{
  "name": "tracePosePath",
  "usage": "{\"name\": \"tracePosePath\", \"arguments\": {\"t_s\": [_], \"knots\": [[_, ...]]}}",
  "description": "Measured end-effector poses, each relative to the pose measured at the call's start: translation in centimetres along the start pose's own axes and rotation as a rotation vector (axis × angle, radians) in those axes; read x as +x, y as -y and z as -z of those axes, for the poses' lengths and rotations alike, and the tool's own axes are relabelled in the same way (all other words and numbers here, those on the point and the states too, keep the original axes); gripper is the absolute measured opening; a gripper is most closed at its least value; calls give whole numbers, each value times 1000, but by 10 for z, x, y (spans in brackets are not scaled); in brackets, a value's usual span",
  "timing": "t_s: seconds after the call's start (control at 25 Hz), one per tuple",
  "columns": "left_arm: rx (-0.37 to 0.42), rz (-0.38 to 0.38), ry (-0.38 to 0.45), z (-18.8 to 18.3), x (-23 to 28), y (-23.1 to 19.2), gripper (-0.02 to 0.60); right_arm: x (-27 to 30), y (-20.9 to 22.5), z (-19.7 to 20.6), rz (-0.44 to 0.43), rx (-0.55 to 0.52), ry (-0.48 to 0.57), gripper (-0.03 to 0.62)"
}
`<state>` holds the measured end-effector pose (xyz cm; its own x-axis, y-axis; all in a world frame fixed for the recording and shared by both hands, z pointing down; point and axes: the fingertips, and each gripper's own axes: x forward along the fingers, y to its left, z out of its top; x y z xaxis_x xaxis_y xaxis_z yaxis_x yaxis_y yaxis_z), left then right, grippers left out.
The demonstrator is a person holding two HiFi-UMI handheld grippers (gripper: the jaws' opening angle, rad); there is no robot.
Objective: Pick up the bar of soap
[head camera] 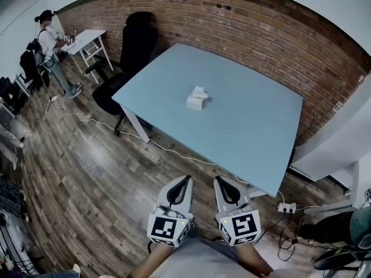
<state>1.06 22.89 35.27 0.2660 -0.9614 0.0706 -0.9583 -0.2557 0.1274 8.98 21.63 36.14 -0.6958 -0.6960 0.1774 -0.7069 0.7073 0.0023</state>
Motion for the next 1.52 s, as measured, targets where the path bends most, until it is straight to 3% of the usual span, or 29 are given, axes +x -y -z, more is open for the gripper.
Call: {"name": "tracePosePath", "arguments": {"t_s": [0.32,0.68,1.08,1.52], "knots": [[-17,14,-1,-1,1,-51,0,52,-29,-7,7,-9,0,3],[-38,28,9,-3,8,-79,0,80,-40,-6,10,-24,-13,3],[-35,42,2,-2,45,-101,0,120,-17,-6,15,-13,-21,3],[-43,41,-36,3,125,-123,0,180,43,-3,15,10,-48,3]]}}
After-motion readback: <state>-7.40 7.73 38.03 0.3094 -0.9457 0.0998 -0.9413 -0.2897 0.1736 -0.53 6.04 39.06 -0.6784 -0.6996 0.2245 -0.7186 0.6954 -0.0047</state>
